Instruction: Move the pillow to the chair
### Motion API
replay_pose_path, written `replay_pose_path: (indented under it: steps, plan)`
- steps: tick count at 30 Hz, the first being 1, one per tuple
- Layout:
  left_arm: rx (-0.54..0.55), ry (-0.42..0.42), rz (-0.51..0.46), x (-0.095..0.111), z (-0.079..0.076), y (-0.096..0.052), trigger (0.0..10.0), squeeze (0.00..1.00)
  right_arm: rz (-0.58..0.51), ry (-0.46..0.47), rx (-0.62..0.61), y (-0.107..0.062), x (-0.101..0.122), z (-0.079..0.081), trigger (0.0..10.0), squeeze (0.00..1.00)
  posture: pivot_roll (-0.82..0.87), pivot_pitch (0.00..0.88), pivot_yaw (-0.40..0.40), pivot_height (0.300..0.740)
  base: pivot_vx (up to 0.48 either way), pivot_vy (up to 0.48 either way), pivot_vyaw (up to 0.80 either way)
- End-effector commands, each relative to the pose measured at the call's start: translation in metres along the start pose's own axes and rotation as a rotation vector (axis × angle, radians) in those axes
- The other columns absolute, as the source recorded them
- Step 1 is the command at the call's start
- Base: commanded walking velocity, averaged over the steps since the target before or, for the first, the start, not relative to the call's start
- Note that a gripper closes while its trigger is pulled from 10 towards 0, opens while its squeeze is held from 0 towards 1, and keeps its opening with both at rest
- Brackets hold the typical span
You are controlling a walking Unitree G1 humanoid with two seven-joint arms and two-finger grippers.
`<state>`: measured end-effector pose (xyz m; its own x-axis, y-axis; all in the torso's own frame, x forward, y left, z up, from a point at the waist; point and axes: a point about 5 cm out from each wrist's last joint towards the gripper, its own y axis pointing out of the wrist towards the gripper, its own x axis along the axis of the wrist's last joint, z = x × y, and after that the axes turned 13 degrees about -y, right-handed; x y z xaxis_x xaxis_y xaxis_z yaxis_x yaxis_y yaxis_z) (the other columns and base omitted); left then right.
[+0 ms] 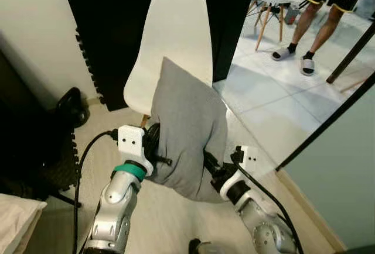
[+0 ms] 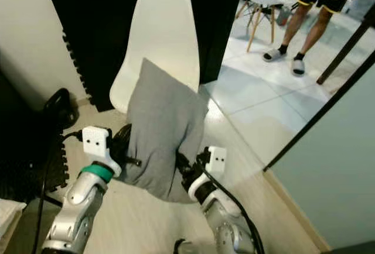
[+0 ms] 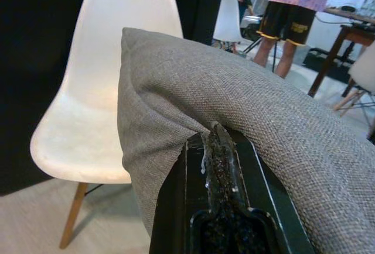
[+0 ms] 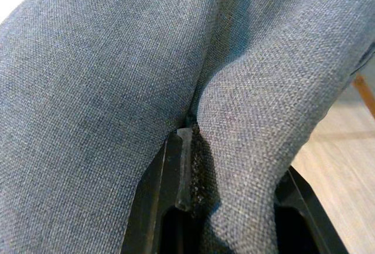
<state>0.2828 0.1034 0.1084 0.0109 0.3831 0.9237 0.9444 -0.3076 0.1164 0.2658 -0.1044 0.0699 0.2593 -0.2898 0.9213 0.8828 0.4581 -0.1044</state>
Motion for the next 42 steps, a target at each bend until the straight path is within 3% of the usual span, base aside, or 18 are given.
replay_pose_path:
  steps: [1, 42]
  plan:
    - [-0.103, -0.019, 0.035, -0.0073, -0.0197, 0.003, 10.0, 0.0, -0.048, 0.011, 0.114, 0.0139, 0.0077, 0.0278, 10.0, 0.0, -0.01, 0.039, 0.068, 0.74, 0.352, 0.0, 0.0]
    - [-0.12, -0.015, 0.046, -0.008, -0.0192, 0.0029, 10.0, 0.0, -0.044, -0.003, 0.117, 0.015, 0.0052, 0.0288, 10.0, 0.0, -0.01, 0.022, 0.075, 0.74, 0.351, 0.0, 0.0]
